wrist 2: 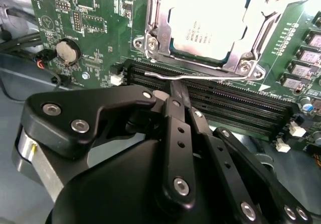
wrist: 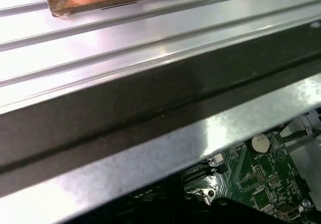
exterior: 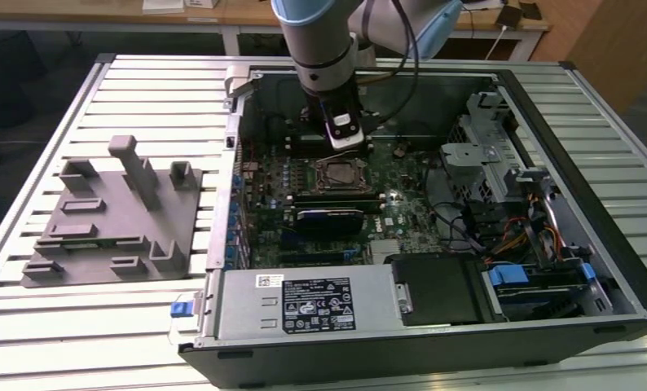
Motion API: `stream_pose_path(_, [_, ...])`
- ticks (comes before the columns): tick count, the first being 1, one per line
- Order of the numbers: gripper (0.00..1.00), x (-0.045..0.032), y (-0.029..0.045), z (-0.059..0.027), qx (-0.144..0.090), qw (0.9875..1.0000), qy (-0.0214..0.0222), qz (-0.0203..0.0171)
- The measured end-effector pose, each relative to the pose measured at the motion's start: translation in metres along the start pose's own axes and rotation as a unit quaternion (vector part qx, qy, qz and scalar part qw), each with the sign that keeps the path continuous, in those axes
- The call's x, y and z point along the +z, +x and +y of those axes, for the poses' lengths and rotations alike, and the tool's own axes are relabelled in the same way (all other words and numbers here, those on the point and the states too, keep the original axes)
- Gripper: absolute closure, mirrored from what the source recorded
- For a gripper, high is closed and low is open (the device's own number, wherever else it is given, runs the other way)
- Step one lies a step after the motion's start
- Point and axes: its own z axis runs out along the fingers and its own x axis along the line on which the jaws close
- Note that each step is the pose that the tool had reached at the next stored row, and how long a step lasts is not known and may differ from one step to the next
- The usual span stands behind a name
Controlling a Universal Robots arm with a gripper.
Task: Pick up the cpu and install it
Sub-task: 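Install the first cpu locking lever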
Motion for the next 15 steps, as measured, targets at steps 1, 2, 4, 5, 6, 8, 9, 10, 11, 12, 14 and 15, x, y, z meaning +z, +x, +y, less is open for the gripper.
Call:
stream_pose_path(1, [0.89,-0.0012,-0.0002,0.0003,0.000,1.0000,-0.0010,0.0003])
stream_pose_path(2, [0.89,-0.0029,-0.0005,0.0008,0.001,1.0000,-0.0021,0.0006])
stream_pose_path(4, [0.89,-0.0074,-0.0013,0.0020,0.001,1.0000,-0.0026,0.0008])
stream_pose_path(5, [0.89,-0.0095,-0.0017,0.0026,0.001,1.0000,-0.0028,0.0009])
stream_pose_path(6, [0.89,-0.0123,-0.0022,0.0034,0.001,1.0000,-0.0030,0.0009])
stream_pose_path(8, [0.89,-0.0173,-0.0030,0.0047,0.001,1.0000,-0.0032,0.0010])
stream_pose_path(9, [0.89,-0.0195,-0.0034,0.0053,0.001,1.0000,-0.0033,0.0011])
stream_pose_path(10, [0.89,-0.0213,-0.0037,0.0058,0.001,1.0000,-0.0033,0.0011])
stream_pose_path(11, [0.89,-0.0226,-0.0040,0.0061,0.001,1.0000,-0.0033,0.0012])
stream_pose_path(12, [0.89,-0.0226,-0.0040,0.0061,0.001,1.0000,-0.0037,0.0011])
stream_pose_path(14, [0.89,-0.0225,-0.0042,0.0052,0.001,1.0000,-0.0046,0.0006])
stream_pose_path(15, [0.89,-0.0222,-0.0045,0.0041,0.001,1.0000,-0.0053,0.0001])
